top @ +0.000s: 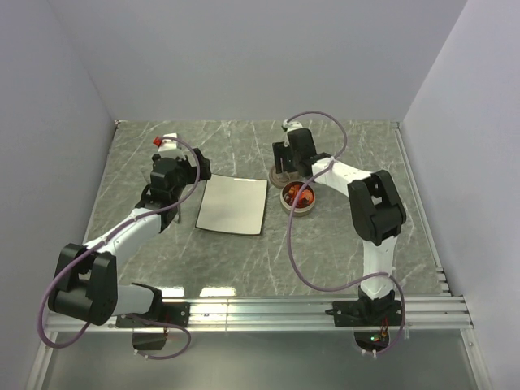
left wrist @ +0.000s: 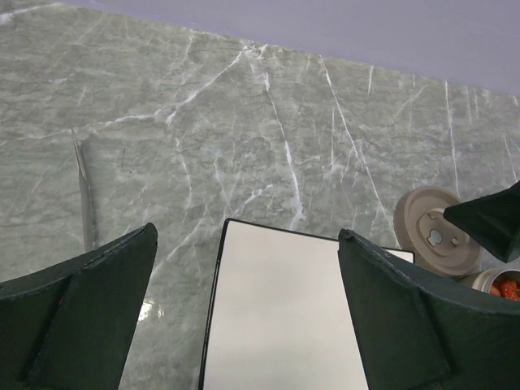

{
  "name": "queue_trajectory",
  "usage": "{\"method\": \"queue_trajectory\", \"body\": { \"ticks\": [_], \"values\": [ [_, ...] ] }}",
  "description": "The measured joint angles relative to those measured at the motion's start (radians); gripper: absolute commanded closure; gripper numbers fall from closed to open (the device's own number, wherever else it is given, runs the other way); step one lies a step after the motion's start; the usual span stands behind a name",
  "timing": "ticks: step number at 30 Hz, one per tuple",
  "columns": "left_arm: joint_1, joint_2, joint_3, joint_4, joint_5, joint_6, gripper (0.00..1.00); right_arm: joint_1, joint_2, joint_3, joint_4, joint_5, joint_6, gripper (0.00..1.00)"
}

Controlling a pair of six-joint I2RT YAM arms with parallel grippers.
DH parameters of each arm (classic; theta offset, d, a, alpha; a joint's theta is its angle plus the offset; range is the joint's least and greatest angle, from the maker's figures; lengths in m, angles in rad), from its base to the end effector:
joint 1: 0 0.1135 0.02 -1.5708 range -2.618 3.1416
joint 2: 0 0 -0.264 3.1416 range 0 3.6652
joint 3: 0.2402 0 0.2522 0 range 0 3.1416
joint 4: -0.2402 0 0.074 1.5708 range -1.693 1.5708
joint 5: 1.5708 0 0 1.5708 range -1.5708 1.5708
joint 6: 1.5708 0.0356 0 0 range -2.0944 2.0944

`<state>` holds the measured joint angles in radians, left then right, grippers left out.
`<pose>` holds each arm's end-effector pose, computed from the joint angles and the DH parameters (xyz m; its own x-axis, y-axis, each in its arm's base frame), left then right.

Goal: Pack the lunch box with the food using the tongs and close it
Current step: Pick up the lid of the lunch box with the right arm

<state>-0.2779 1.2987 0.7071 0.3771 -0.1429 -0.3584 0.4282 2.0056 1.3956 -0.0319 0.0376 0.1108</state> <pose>0.2827 -0.0754 0.2577 -0.2400 -0.2926 -0.9256 0.0572 0.9476 -0.3143 0.4137 0.1873 0.1962 -0.5842 -0.1452 -0.7985 -0.3249 0.9434 0.0662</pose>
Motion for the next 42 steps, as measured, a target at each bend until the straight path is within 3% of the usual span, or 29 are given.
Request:
{"method": "queue_trajectory", "body": {
  "ticks": [8, 12, 19, 22, 34, 42],
  "values": [
    [0.002, 0.000, 0.000, 0.000, 0.012, -0.002, 0.01, 0.006, 0.043, 0.034, -0.065, 0.000, -0.006, 0.47],
    [0.003, 0.000, 0.000, -0.001, 0.014, -0.002, 0.01, 0.007, 0.064, 0.047, -0.100, -0.004, -0.005, 0.64],
    [0.004, 0.000, 0.000, -0.001, 0.014, -0.002, 0.01, 0.008, 0.077, 0.079, -0.146, -0.005, -0.005, 0.85],
    [0.004, 0.000, 0.000, -0.001, 0.014, -0.002, 0.00, 0.008, 0.082, 0.100, -0.157, -0.005, -0.008, 1.00],
    [0.005, 0.000, 0.000, 0.000, 0.014, -0.003, 0.01, 0.008, 0.090, 0.132, -0.164, 0.114, 0.000, 1.00],
    [0.016, -0.003, -0.003, 0.002, 0.014, -0.006, 0.01, 0.008, -0.137, 0.029, -0.122, 0.209, 0.014, 1.00]
  ]
}}
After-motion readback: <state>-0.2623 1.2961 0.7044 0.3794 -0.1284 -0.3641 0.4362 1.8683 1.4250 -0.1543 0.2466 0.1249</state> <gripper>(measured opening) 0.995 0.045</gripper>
